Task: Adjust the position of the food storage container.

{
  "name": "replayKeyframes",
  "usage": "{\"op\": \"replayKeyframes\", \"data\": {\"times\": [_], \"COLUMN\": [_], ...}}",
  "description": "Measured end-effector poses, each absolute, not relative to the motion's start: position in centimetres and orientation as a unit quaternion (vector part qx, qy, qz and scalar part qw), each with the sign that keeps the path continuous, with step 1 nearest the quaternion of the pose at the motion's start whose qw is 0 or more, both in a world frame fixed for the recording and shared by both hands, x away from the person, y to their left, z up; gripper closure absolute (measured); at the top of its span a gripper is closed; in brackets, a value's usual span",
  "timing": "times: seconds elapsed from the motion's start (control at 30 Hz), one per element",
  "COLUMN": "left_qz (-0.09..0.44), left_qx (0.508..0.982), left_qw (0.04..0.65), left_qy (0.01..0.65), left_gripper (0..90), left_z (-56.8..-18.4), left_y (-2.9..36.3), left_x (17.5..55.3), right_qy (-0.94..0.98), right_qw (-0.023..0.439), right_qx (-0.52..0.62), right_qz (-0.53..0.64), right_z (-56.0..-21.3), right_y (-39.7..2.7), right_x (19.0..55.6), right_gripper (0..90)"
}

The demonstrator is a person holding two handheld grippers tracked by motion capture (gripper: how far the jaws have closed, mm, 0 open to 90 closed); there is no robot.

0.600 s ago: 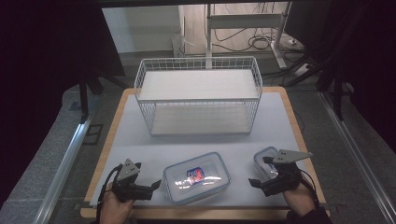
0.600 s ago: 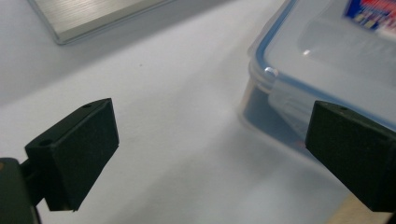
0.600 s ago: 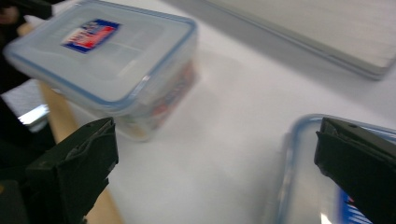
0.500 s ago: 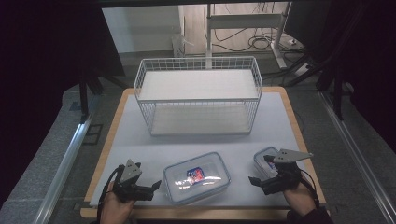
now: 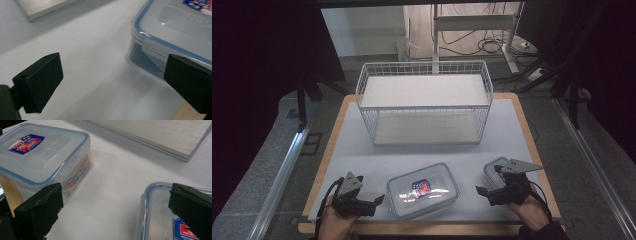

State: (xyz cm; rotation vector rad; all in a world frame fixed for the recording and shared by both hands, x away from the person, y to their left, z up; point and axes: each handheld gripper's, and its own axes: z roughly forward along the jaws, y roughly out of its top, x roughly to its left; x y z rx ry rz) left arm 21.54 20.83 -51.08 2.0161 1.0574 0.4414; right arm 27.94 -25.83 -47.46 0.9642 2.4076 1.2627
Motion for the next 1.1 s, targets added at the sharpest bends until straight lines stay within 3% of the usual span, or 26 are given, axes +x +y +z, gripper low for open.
{"op": "replayKeyframes", "data": {"times": [0.2,0.5,0.53,0.6,0.63,0.67,0.73,0.83,0.87,0.9,1.03,1.07,1.1], "left_qz": [0.176,0.162,0.16,0.159,0.157,0.155,0.149,0.141,0.139,0.139,0.116,0.12,0.111], "left_qx": [0.799,0.801,0.803,0.804,0.805,0.806,0.809,0.811,0.814,0.814,0.825,0.826,0.825], "left_qw": [0.41,0.434,0.434,0.434,0.434,0.433,0.433,0.435,0.433,0.433,0.43,0.427,0.433], "left_qy": [0.404,0.379,0.377,0.374,0.372,0.371,0.369,0.365,0.362,0.362,0.348,0.347,0.345], "left_gripper": [10.0,37.4,44.1,47.5,54.8,57.9,62.0,73.0,81.2,84.4,89.8,89.8,89.8], "left_z": [-50.7,-50.4,-50.4,-50.4,-50.5,-50.5,-50.6,-50.7,-50.8,-50.8,-51.1,-51.1,-51.1], "left_y": [20.4,19.7,19.6,19.4,19.3,19.2,19.0,18.7,18.4,18.4,17.6,17.4,17.4], "left_x": [20.8,18.6,18.4,18.0,17.8,17.6,17.1,16.5,16.3,16.3,15.8,15.6,15.4], "right_qy": [0.832,0.837,0.837,0.837,0.838,0.837,0.837,0.839,0.843,0.843,0.858,0.858,0.863], "right_qw": [0.131,0.126,0.128,0.126,0.126,0.124,0.122,0.111,0.103,0.103,0.082,0.082,0.077], "right_qx": [0.326,0.318,0.32,0.319,0.319,0.32,0.32,0.318,0.317,0.317,0.302,0.302,0.297], "right_qz": [0.429,0.427,0.426,0.425,0.426,0.427,0.428,0.428,0.422,0.422,0.407,0.407,0.402], "right_z": [-47.4,-47.6,-47.6,-47.6,-47.6,-47.6,-47.6,-47.6,-47.6,-47.6,-47.9,-47.9,-47.9], "right_y": [-25.6,-24.9,-24.6,-24.5,-24.4,-24.2,-24.1,-23.7,-23.5,-23.5,-22.6,-22.6,-22.3], "right_x": [27.8,27.5,27.3,27.3,27.2,27.1,27.1,26.9,26.8,26.8,26.4,26.4,26.2], "right_gripper": [0.0,1.2,5.7,8.1,9.9,15.2,17.6,27.8,35.7,35.7,57.1,57.1,65.6]}}
